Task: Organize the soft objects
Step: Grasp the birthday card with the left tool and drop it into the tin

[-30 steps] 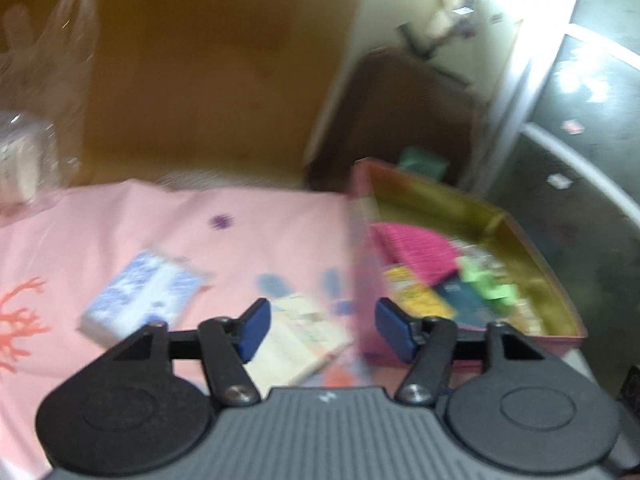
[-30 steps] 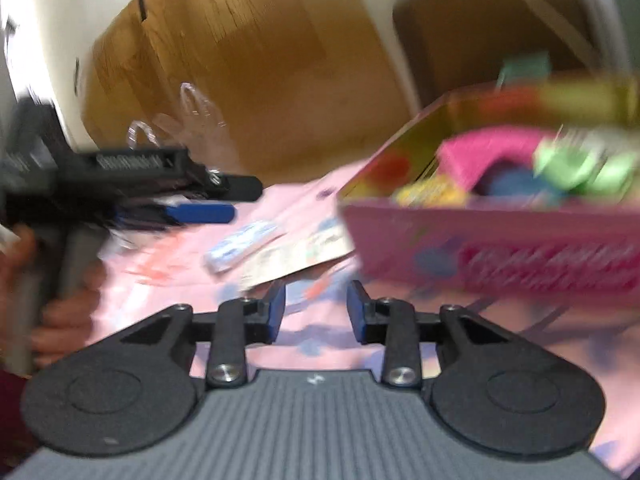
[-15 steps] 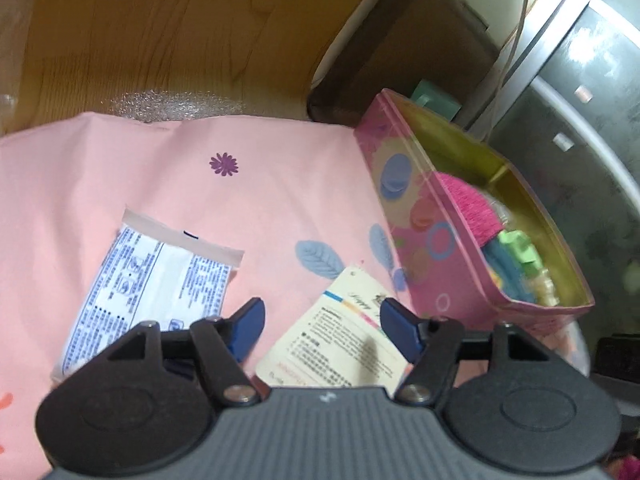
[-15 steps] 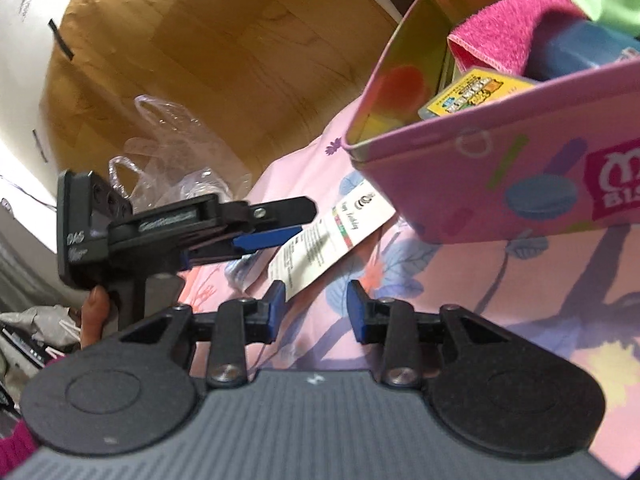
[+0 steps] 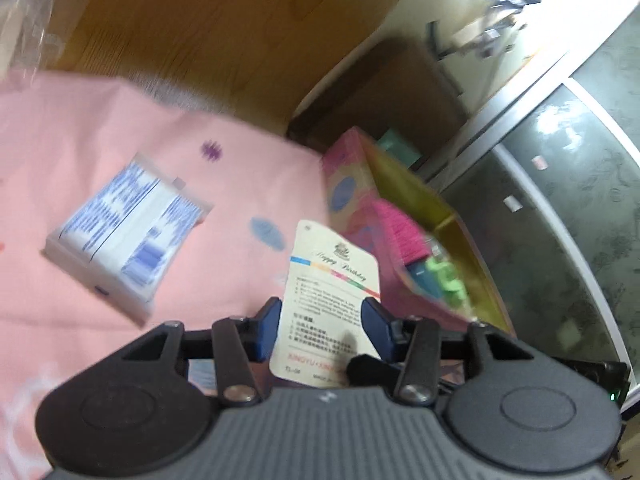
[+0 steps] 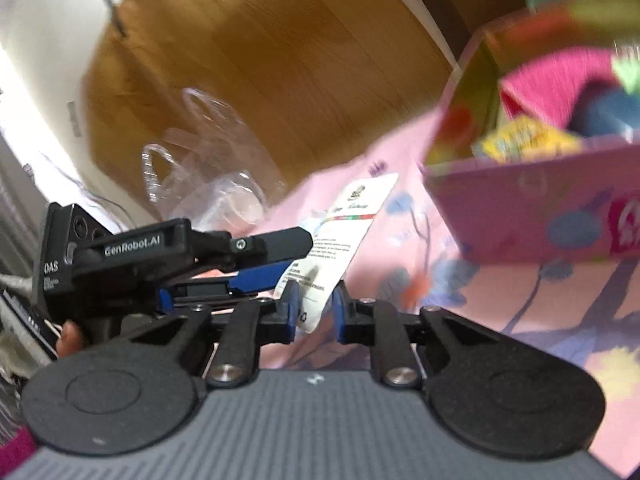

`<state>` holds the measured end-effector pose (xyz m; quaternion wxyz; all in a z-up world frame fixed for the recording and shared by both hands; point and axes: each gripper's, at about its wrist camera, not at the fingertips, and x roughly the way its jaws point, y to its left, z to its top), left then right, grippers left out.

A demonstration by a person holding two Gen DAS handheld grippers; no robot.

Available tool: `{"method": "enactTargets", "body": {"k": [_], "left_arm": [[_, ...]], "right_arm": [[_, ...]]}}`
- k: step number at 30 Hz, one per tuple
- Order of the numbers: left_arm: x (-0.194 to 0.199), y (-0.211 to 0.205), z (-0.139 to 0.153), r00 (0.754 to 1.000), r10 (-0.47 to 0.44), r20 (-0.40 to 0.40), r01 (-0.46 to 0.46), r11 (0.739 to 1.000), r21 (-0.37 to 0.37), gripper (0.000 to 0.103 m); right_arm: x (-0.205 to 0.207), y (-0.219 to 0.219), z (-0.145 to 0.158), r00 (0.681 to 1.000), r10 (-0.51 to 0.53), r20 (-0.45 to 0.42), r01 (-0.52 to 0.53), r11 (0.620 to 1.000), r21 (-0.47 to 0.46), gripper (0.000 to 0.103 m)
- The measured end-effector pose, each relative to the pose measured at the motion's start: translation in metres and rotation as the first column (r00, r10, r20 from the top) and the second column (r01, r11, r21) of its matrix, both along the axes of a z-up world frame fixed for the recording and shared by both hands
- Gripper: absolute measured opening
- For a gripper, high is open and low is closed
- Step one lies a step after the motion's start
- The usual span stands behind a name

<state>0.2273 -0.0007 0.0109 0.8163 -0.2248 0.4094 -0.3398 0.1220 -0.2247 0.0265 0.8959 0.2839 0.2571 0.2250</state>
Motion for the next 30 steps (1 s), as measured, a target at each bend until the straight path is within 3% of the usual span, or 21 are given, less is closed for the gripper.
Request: {"method": "enactTargets", "body": {"k": [4,9,15,16,17,18,19,20,25,30], "left_arm": [[-0.019,-0.014,0.035,0.997,-0.001,0.083,0.001,1.000,-0.008,0.044],[-0.016,-0.083,0.070,0.983,-0.089,0.161,0.086,0.996,0.027,0.048],[0.000,-0.193,0.068,0.960,-0.217,0.178,0.199,0.974,0.112,0.049],[0.006,-0.211,0.065,0.959,-0.229,0.166,0.210,0.970,0.122,0.056],[0.012,-0.227,0.061,0.959,-0.234,0.158,0.214,0.967,0.136,0.063],[0.017,-0.240,0.057,0.961,-0.232,0.152,0.209,0.966,0.154,0.066],[0.021,-0.255,0.054,0.963,-0.220,0.154,0.191,0.965,0.179,0.068],[0.025,-0.268,0.051,0.967,-0.197,0.161,0.162,0.965,0.205,0.068],[0.028,-0.284,0.039,0.978,-0.151,0.143,0.117,0.967,0.224,0.068],[0.009,-0.270,0.038,0.975,-0.121,0.186,0.067,0.961,0.269,0.068]], "right_arm": [[-0.016,-0.026,0.018,0.995,-0.056,0.088,0.056,0.998,0.004,0.020],[-0.033,-0.087,0.021,0.971,-0.210,0.112,0.207,0.978,0.037,0.021],[-0.040,-0.158,0.012,0.921,-0.378,0.088,0.378,0.926,0.023,0.022],[-0.037,-0.163,0.012,0.912,-0.400,0.093,0.402,0.916,0.000,0.022],[-0.035,-0.166,0.015,0.899,-0.421,0.125,0.429,0.902,-0.051,0.027],[-0.032,-0.164,0.018,0.871,-0.464,0.160,0.486,0.863,-0.141,0.032],[-0.029,-0.160,0.019,0.840,-0.502,0.206,0.541,0.807,-0.238,0.046],[-0.029,-0.159,0.017,0.817,-0.521,0.247,0.575,0.766,-0.287,0.050],[-0.043,-0.162,0.002,0.778,-0.548,0.306,0.624,0.729,-0.280,0.050],[-0.064,-0.157,-0.002,0.751,-0.561,0.348,0.650,0.721,-0.240,0.050]]}}
